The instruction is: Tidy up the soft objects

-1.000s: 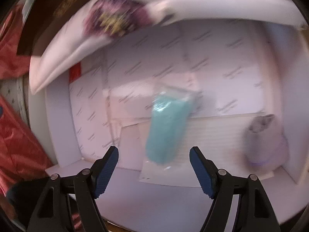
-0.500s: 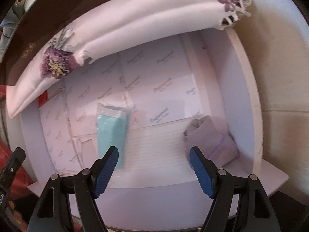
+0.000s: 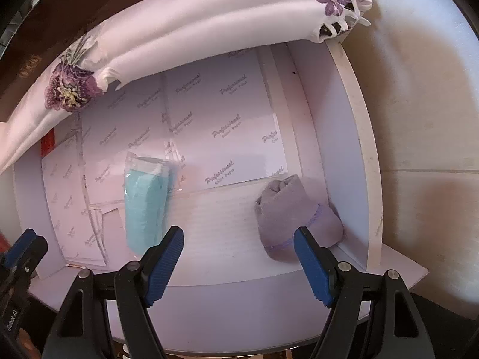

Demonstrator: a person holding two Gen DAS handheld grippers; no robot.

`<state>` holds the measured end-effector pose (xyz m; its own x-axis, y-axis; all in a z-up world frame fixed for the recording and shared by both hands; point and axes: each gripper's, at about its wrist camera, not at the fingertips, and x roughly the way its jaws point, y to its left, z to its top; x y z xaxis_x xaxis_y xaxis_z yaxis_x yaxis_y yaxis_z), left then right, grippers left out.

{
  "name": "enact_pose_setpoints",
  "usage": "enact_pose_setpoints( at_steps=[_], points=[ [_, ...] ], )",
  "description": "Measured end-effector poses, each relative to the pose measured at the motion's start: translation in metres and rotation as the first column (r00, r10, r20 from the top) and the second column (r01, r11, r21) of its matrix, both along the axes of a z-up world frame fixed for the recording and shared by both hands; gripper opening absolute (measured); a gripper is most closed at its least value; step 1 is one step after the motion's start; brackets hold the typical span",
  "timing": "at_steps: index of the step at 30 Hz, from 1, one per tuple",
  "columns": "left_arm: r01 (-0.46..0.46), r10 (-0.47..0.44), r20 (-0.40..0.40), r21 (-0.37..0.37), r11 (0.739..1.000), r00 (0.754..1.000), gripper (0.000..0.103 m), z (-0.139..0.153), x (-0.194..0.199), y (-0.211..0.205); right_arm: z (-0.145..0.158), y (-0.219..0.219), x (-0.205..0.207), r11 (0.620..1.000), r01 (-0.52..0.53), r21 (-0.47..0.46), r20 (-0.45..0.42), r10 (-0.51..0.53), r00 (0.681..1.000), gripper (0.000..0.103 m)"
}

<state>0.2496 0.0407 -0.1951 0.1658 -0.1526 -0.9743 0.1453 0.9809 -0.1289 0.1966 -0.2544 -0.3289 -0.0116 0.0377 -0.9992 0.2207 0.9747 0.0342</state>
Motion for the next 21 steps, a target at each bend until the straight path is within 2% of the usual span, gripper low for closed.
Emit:
enact_pose_setpoints(
  at_steps=[6,12,14,16,21],
  points=[
    [-0.012,0.012,-0.031,-0.003,1.0,0.999,0.04,-0.007,0.001,0.001,-0.001,-0.003,-0.003,1.0,-0.005,-0.015,-0.003,0.005,1.0,0.077],
    [0.021,-0.021,-0.045,0.017,1.0,0.999,0.042,-0.017,0.0,-0.009,0.014,0.0,0.003,0.999,-0.016,-0.032,0.009,0.016,1.0,0.077],
    [0.053,-0.052,-0.05,0.029,0.998,0.997,0.045,-0.022,0.0,-0.017,0.021,0.001,0.008,0.997,-0.038,-0.066,0.009,0.039,0.999,0.077],
    [0.079,-0.077,-0.052,0.041,0.996,0.996,0.052,-0.026,-0.002,-0.024,0.022,-0.001,0.011,0.995,-0.055,-0.081,-0.004,0.054,0.999,0.077],
    [0.108,-0.106,-0.06,0.038,0.993,0.993,0.052,-0.03,-0.001,-0.034,0.003,0.001,0.015,0.99,-0.112,-0.084,-0.091,0.104,0.99,0.077]
  ],
)
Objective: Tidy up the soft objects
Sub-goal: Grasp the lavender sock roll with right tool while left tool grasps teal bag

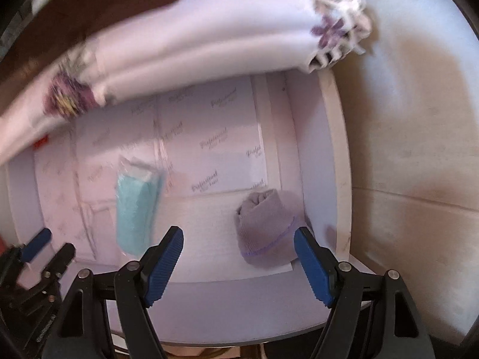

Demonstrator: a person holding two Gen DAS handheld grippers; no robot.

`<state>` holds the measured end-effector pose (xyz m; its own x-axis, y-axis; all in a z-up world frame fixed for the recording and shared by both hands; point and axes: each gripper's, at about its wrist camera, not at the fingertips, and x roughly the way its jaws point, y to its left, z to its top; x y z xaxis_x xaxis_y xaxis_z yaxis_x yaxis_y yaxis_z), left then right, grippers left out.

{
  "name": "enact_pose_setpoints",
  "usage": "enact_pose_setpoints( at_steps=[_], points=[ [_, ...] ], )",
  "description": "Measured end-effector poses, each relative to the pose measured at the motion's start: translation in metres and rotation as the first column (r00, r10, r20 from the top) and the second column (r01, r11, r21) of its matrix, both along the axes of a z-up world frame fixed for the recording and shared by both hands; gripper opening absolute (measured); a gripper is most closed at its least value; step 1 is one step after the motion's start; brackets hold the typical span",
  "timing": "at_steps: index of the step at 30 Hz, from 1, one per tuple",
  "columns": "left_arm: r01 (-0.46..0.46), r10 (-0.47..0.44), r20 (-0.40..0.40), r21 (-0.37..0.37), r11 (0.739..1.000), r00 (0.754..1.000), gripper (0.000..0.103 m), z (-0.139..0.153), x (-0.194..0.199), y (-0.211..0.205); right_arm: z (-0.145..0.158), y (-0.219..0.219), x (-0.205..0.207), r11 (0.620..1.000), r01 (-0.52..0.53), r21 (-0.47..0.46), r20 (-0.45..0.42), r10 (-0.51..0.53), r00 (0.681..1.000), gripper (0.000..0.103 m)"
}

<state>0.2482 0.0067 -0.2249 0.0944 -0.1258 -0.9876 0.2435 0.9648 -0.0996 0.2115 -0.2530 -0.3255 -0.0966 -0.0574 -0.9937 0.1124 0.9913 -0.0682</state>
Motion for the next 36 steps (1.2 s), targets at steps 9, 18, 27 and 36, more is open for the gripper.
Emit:
enact_pose_setpoints(
  at_steps=[9,18,27,36],
  points=[
    [-0.018,0.017,-0.027,-0.016,1.0,0.999,0.052,-0.008,0.005,-0.002,-0.03,0.006,-0.001,0.992,-0.052,-0.111,-0.089,0.042,0.995,0.077],
    [-0.038,0.038,-0.052,-0.008,0.999,0.998,0.052,-0.016,0.006,0.001,-0.059,0.013,-0.001,0.979,-0.105,-0.176,-0.154,0.078,0.985,0.077],
    [-0.055,0.053,-0.068,-0.022,0.998,0.996,0.052,-0.02,0.006,0.003,-0.072,0.014,0.007,0.974,-0.115,-0.193,-0.15,0.086,0.985,0.061],
    [-0.032,0.029,-0.068,-0.036,0.999,0.997,0.052,-0.011,0.013,-0.004,-0.059,0.004,0.009,0.994,0.007,-0.108,-0.088,-0.016,0.996,0.056]
  ],
)
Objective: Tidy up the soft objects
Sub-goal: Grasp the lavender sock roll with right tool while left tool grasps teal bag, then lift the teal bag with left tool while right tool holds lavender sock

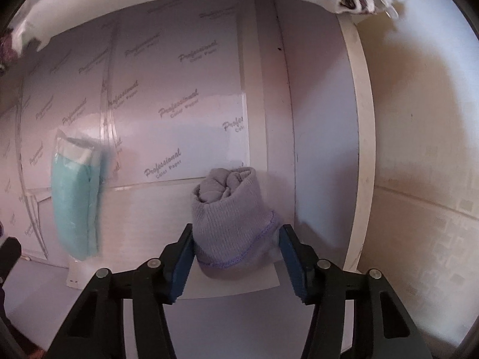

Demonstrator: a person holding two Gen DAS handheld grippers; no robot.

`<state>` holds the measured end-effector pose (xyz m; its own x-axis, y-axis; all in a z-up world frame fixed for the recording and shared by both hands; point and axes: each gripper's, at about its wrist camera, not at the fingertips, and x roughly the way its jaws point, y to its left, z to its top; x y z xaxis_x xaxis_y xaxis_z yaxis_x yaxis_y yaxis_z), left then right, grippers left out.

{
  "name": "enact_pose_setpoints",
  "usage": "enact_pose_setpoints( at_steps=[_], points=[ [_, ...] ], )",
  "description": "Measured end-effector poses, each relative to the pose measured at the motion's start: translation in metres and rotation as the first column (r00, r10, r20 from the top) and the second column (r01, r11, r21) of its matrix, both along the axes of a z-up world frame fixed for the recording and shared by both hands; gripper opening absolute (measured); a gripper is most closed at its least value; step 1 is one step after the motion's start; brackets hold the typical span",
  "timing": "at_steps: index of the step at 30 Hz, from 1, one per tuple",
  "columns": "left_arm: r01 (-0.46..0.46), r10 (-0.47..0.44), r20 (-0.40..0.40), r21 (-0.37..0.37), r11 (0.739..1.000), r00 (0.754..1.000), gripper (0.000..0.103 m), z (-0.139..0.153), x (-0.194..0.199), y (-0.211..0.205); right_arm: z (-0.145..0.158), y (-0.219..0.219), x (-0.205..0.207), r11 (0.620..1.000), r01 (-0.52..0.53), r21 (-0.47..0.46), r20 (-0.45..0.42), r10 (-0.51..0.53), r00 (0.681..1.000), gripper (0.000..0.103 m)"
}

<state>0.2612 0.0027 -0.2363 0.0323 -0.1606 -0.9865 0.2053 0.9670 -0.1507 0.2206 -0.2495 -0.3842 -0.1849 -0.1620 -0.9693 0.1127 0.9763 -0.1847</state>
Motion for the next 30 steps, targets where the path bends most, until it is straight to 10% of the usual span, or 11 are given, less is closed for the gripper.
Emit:
enact_pose_setpoints(
  at_steps=[30],
  points=[
    [0.171,-0.163,-0.115,0.06,0.983,0.98,0.052,-0.043,0.033,-0.1,-0.012,-0.037,0.001,0.998,0.064,0.024,0.012,-0.064,0.998,0.058]
  ],
)
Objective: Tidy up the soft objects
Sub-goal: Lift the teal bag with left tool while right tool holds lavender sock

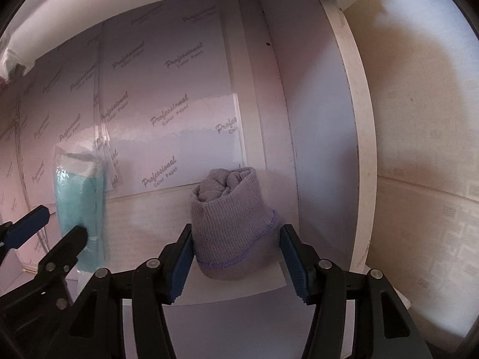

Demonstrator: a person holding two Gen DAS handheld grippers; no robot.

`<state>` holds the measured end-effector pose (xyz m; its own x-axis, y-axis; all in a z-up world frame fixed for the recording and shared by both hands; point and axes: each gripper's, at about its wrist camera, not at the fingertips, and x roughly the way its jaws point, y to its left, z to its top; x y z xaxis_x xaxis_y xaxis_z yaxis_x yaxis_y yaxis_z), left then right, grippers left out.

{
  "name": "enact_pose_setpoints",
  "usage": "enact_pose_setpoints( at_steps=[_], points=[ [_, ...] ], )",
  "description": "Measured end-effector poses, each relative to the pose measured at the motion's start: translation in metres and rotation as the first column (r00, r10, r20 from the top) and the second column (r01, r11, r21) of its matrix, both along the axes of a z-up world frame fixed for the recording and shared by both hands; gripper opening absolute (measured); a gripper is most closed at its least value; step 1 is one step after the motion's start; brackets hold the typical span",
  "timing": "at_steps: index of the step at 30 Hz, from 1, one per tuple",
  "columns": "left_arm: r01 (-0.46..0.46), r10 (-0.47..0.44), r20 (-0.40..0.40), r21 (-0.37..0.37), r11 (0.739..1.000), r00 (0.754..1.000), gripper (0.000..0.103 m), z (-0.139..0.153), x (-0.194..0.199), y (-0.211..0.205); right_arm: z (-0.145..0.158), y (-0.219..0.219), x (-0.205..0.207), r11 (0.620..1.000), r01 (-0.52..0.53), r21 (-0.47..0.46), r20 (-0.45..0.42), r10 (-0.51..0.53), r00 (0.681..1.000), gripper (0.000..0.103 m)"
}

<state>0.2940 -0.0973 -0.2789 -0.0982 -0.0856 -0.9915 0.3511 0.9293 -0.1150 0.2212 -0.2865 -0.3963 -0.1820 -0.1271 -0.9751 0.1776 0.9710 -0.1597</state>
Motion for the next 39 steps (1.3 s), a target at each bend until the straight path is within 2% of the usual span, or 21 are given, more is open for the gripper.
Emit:
enact_pose_setpoints(
  at_steps=[5,7,10,14,19,24,27,33,37,39],
  points=[
    [-0.005,0.005,-0.012,0.006,1.0,1.0,0.051,-0.011,0.001,-0.013,0.0,0.002,0.0,1.0,-0.002,-0.001,-0.001,0.002,1.0,0.058],
    [0.003,-0.004,-0.01,-0.031,1.0,1.0,0.029,-0.01,-0.001,-0.014,0.002,0.006,-0.004,1.0,-0.003,-0.003,-0.001,0.003,1.0,0.058],
    [0.021,-0.02,0.025,-0.023,1.0,0.999,0.024,0.0,-0.008,-0.008,0.003,0.006,-0.002,1.0,-0.005,-0.006,0.0,0.005,1.0,0.058],
    [-0.011,0.012,0.064,-0.016,1.0,0.998,0.023,0.014,-0.017,0.012,0.014,0.011,-0.004,1.0,-0.018,-0.011,0.005,0.018,1.0,0.058],
    [-0.087,0.081,0.093,0.067,0.994,0.992,0.023,0.025,-0.033,0.042,0.018,0.028,-0.002,0.998,-0.05,0.025,0.041,0.049,0.998,0.058],
    [-0.189,0.173,0.117,0.136,0.973,0.978,0.023,0.02,-0.048,0.067,0.024,0.049,-0.003,0.992,-0.109,0.068,0.072,0.104,0.992,0.057],
    [-0.249,0.234,0.128,0.12,0.961,0.964,0.023,0.02,-0.05,0.079,0.026,0.061,-0.005,0.986,-0.143,0.08,0.088,0.136,0.987,0.057],
    [-0.313,0.3,0.124,0.104,0.944,0.946,0.023,0.005,-0.054,0.093,0.026,0.076,-0.012,0.981,-0.181,0.069,0.09,0.174,0.981,0.057],
    [-0.327,0.315,0.131,0.083,0.941,0.94,0.023,0.009,-0.055,0.087,0.026,0.085,-0.017,0.976,-0.209,0.056,0.086,0.204,0.975,0.057],
    [-0.318,0.306,0.13,0.078,0.945,0.943,0.023,0.015,-0.06,0.101,0.026,0.094,-0.016,0.975,-0.218,0.051,0.082,0.213,0.974,0.057]
  ],
)
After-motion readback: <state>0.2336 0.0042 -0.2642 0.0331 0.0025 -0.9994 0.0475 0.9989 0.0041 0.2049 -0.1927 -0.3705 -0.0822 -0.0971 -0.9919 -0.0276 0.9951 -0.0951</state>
